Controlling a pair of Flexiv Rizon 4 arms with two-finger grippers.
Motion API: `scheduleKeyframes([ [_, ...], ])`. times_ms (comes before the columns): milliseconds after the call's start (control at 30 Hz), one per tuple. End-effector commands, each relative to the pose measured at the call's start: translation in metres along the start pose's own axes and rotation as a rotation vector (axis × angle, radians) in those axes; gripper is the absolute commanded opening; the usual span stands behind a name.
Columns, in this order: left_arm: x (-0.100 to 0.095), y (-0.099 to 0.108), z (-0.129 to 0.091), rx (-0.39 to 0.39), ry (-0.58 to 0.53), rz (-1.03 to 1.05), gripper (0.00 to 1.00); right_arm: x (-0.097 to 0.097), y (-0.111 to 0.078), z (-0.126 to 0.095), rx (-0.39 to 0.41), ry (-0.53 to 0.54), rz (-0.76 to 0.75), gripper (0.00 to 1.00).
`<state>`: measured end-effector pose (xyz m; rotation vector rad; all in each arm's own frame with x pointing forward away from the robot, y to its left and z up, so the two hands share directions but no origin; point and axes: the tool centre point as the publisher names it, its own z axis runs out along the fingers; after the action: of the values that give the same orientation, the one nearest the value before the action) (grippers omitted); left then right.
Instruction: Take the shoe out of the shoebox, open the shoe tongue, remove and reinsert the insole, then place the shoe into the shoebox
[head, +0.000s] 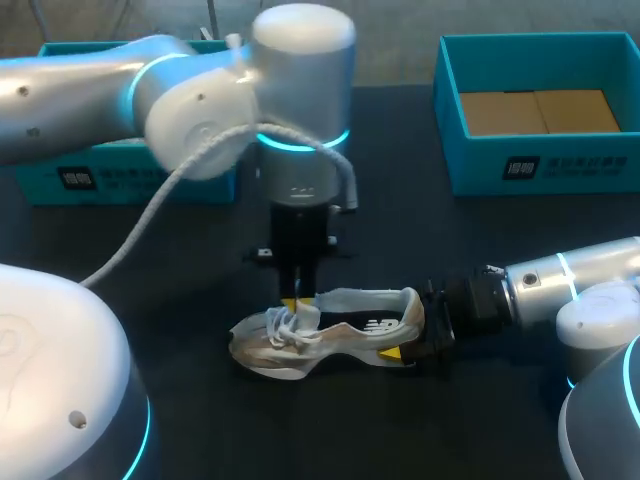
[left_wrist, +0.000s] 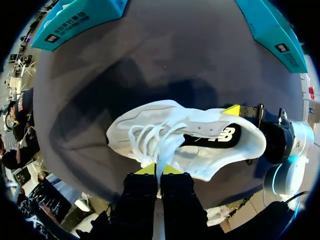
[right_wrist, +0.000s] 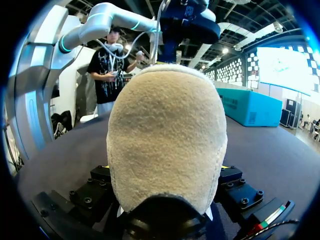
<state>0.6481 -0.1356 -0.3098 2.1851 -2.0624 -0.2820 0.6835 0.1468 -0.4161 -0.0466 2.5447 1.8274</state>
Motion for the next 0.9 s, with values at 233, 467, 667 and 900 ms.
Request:
scheduleKeyframes([
  [233,-0.057,-0.001,0.021,-0.036,0.256,0.005,0.0,-0.001,0.0,0.002,0.005,0.0,0.001,0.0],
  [467,-0.064,-0.011,0.048,-0.098,0.213,-0.01,0.0,-0.001,0.0,0.002,0.005,0.0,0.001,0.0],
  [667,-0.06,-0.012,0.062,-0.11,0.173,0.002,0.0,-0.001,0.0,0.002,0.005,0.0,0.001,0.0],
  [900,-0.059,-0.011,0.064,-0.09,0.141,0.023,0.17,-0.001,0.0,0.002,0.005,0.0,0.001,0.0],
])
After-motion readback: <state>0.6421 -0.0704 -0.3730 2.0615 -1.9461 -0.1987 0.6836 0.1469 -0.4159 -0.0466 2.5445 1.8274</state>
